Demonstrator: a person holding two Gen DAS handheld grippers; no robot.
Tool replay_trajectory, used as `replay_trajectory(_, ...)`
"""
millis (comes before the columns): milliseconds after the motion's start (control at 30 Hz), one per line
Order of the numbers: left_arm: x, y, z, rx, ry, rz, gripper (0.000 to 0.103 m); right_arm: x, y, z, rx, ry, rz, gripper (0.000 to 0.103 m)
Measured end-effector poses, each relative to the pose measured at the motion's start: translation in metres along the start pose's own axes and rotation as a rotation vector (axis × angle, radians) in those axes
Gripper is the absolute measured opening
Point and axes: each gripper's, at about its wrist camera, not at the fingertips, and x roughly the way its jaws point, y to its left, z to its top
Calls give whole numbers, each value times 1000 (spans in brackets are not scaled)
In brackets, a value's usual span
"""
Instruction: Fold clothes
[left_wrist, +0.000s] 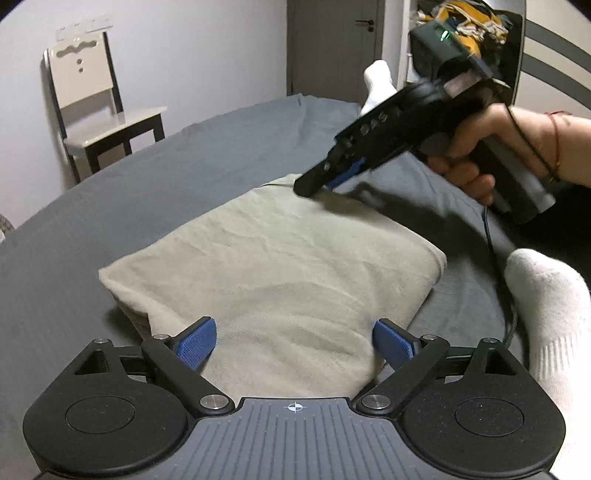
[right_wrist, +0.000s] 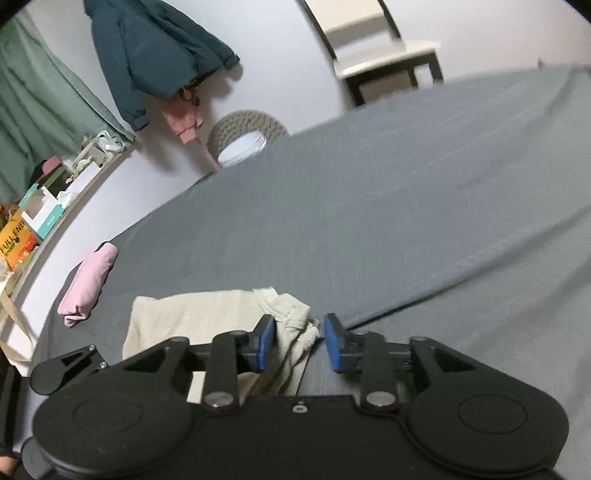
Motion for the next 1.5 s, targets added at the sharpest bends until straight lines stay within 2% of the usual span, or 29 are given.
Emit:
replay_trajectory(67, -14, -2, 0, 32, -22, 6, 93, -20, 23, -4, -120, -51, -6, 32)
replay_trajectory(133, -28, -3, -3, 66, -71, -17, 93, -33, 50, -12, -282, -64, 26, 34)
replay_trajectory(233, -28, -4, -2, 108, -81, -16, 94, -28, 91, -34, -551, -20, 69, 46)
replay_trajectory(300, -18, -4, 0, 124, -47, 3, 94, -12, 106, -48, -672, 15, 62, 48)
replay_trajectory(367, -4, -1, 0, 123, 21, 26, 94, 10, 108, -56, -688, 75, 64, 48)
replay_trajectory(467, -1, 13, -5, 50, 78, -4, 98, 26, 97, -58, -651, 112, 82, 52)
replay_trajectory(567, -4, 32, -9, -54, 148, -45, 100, 18, 80, -49, -582, 115, 116, 52)
replay_trajectory(667, -6, 37, -12, -27, 196, 3, 100, 6, 74, -44, -578, 123, 68, 53)
replay_trajectory(733, -12, 40, -10, -5, 213, 11, 100, -9, 86, -48, -637, 105, 35, 54)
replay_trajectory(767, -20, 42, -8, -6, 196, 10, 100, -17, 94, -51, -676, 91, 24, 59)
replay_trajectory(867, -48, 49, -1, -28, 105, 22, 100, -35, 136, -79, -942, 26, -35, 76)
replay_trajectory(933, -66, 58, 1, -79, 31, 33, 101, -35, 163, -108, -1137, 3, -106, 76)
replay_trajectory(1033, -84, 80, 3, -237, -75, 42, 102, -14, 189, -146, -1337, 22, -247, 76)
replay_trajectory(1167, -83, 122, -3, -522, -117, 34, 102, 26, 205, -180, -1525, 55, -407, 78)
replay_trajectory(1300, -69, 146, -17, -766, -77, -62, 102, 47, 213, -188, -1560, -5, -504, 84)
replay_trajectory(1400, -55, 152, -21, -856, -58, -113, 102, 55, 213, -174, -1492, -43, -532, 94)
replay_trajectory(1500, -40, 150, -23, -923, -39, -142, 102, 55, 212, -163, -1456, -121, -569, 93)
